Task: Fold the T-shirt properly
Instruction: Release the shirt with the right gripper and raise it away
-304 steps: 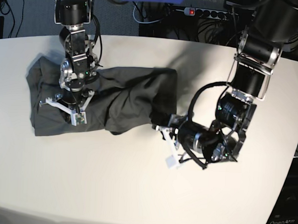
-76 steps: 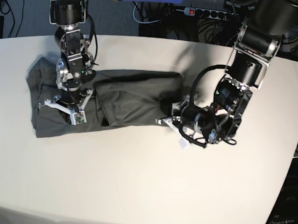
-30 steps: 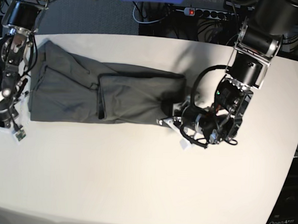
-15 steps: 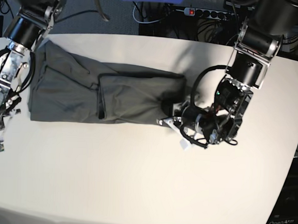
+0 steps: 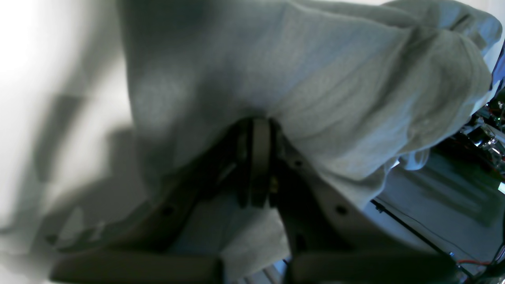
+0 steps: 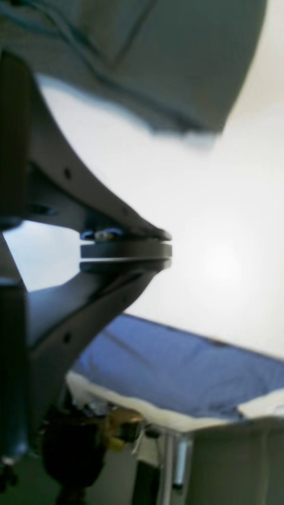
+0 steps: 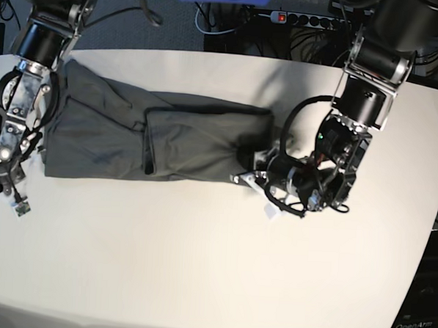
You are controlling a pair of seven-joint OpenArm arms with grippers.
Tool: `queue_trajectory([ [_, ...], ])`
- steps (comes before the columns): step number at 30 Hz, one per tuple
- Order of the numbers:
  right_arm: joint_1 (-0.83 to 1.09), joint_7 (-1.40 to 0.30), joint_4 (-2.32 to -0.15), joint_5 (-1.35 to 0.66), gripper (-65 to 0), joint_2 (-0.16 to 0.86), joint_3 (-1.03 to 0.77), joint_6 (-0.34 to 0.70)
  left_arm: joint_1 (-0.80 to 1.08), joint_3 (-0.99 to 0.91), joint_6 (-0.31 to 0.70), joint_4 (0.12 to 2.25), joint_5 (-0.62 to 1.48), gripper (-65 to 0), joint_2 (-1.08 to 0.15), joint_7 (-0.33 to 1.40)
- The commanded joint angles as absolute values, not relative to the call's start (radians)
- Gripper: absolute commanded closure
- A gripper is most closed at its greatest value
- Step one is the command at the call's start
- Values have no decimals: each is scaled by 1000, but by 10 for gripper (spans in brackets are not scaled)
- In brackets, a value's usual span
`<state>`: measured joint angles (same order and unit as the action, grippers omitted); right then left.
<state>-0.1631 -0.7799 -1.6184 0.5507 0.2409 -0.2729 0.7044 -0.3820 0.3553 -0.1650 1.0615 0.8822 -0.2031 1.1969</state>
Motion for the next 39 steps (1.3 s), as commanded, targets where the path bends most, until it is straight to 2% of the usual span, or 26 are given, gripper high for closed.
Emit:
queue_trajectory([
  [1,-180,-779,-1633,555,-3,251,-272,698,-374,358,-202,1050,746,-19,-223,1175],
  [17,-194,-782,-1639,556,-4,226,-340,698,-374,358,-202,1050,746,-19,-222,1175],
  [19,-194,-823,-1639,555,-6,225,-340,698,-374,358,-202,1050,746,-19,-222,1175],
  [24,-225,-901,-1635,550,-7,226,-334,698,-374,358,-202,1050,746,-19,-220,1175],
  [34,-205,-901,-1633,550,-9,206,-269,698,-374,358,-202,1050,746,-19,-220,1175],
  [39,-202,-900,-1633,572,-7,162,-268,698,-374,357,-202,1050,746,-19,-211,1175],
])
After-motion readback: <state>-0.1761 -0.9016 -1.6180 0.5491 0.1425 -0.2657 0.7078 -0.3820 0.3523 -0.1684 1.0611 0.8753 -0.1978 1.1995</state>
